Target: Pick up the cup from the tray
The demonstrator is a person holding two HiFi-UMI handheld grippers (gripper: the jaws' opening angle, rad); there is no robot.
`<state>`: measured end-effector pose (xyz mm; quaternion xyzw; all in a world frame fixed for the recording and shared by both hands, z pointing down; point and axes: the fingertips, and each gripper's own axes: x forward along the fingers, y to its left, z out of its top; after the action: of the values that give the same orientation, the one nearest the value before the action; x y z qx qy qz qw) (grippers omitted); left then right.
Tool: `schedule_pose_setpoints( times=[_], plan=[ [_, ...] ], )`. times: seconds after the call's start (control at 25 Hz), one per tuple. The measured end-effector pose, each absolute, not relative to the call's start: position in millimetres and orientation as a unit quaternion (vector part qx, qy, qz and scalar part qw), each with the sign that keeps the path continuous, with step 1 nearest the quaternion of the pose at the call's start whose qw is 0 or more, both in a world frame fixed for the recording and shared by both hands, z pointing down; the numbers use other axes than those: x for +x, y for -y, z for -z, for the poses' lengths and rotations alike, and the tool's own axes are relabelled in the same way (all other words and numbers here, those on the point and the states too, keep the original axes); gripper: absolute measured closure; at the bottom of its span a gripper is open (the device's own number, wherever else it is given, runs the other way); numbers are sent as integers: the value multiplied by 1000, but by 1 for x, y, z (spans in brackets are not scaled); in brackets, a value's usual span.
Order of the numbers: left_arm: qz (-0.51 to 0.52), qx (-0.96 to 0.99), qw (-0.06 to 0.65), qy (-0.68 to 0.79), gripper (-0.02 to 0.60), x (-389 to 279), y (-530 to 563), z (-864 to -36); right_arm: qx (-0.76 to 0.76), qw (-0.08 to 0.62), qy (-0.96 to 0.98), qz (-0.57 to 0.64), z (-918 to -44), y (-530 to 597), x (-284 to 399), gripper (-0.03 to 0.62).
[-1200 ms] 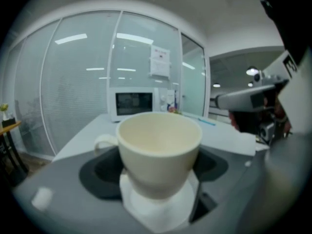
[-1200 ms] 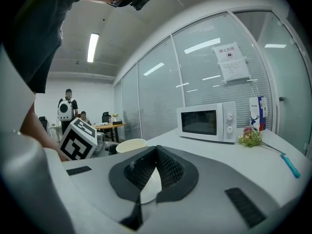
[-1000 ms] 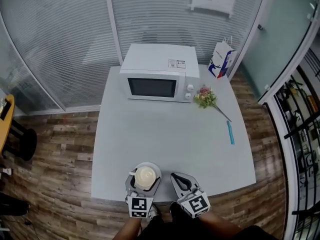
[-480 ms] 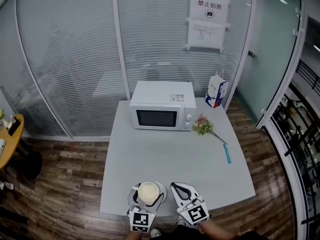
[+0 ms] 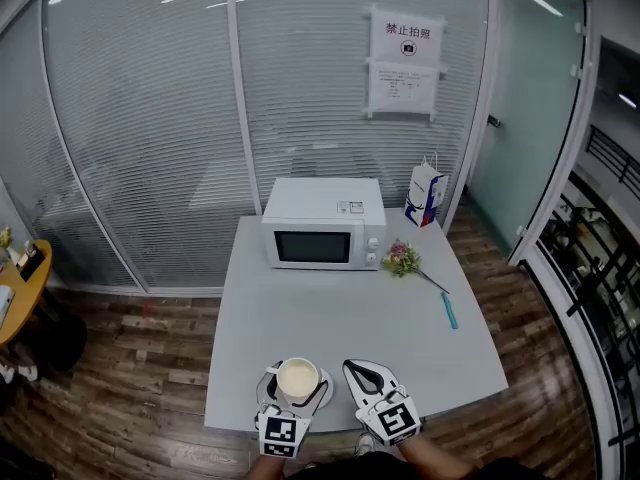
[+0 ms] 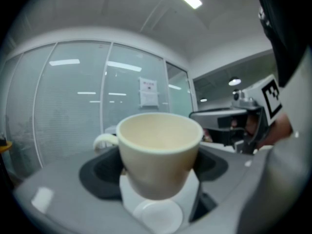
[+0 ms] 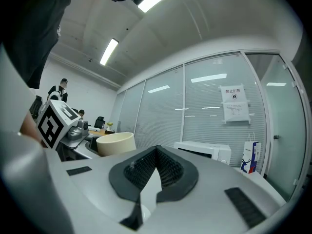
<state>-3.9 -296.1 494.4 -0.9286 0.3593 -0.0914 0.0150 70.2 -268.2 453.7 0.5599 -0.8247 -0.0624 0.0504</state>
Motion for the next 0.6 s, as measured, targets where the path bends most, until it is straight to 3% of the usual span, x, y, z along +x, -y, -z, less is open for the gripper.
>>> schedule_pose_setpoints(
  times=[0.6],
  plan=[
    [90, -921, 9, -380, 152, -19, 299, -495, 555, 46, 828, 64, -444, 270, 66, 605]
  ],
)
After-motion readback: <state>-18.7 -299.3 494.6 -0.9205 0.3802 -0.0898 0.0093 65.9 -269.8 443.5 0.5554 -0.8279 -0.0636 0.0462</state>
